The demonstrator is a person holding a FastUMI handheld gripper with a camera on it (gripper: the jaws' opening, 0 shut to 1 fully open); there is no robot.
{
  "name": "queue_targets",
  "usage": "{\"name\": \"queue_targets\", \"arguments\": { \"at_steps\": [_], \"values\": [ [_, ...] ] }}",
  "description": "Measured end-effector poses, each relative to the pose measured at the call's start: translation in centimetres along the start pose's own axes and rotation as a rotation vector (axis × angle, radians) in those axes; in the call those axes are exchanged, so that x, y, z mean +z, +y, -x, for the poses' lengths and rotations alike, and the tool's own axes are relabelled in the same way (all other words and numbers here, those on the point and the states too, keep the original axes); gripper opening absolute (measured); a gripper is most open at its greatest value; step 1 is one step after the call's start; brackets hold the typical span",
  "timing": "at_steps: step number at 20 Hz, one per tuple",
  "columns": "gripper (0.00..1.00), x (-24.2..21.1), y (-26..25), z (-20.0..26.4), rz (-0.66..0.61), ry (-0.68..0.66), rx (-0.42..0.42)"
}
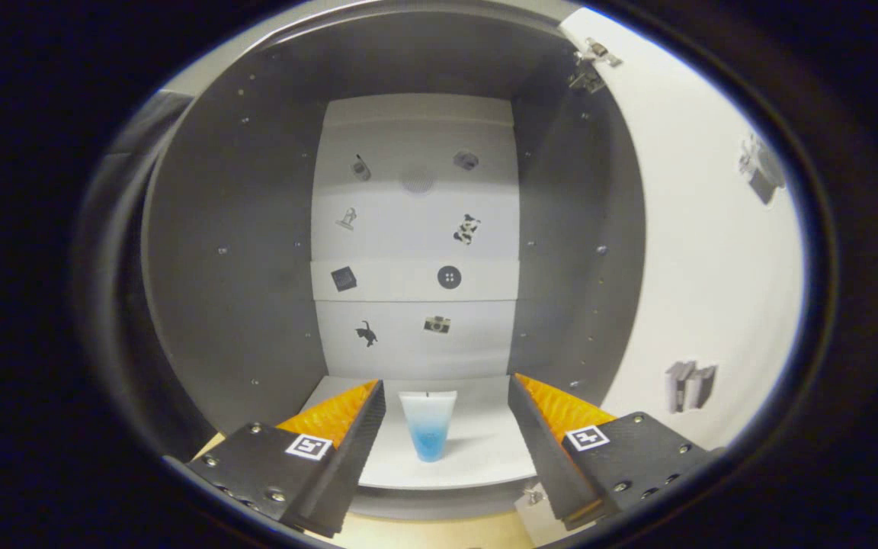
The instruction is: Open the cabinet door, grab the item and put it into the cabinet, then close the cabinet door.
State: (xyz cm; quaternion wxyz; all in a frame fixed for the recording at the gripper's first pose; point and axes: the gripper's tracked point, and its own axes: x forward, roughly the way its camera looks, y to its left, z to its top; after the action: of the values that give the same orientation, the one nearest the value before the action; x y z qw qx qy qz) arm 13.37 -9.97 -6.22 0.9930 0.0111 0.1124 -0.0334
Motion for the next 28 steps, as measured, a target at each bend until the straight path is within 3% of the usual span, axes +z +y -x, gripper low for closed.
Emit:
{"name": "queue_targets", "arguments": {
  "at_steps": [11,19,25,28],
  "values": [
    [0.94,2.1,-3.8,13.1,0.006,-0.109,-0.162],
    [0.94,0.9,-10.1,23.1,0.039,-0.124,-0.378],
    [0.94,-0.3,-16.0,31.0,-0.035,-0.126,-0.570],
    [0.90,-0.7,-17.4,33.3,-0.081,-0.130,-0.610]
  ]
}}
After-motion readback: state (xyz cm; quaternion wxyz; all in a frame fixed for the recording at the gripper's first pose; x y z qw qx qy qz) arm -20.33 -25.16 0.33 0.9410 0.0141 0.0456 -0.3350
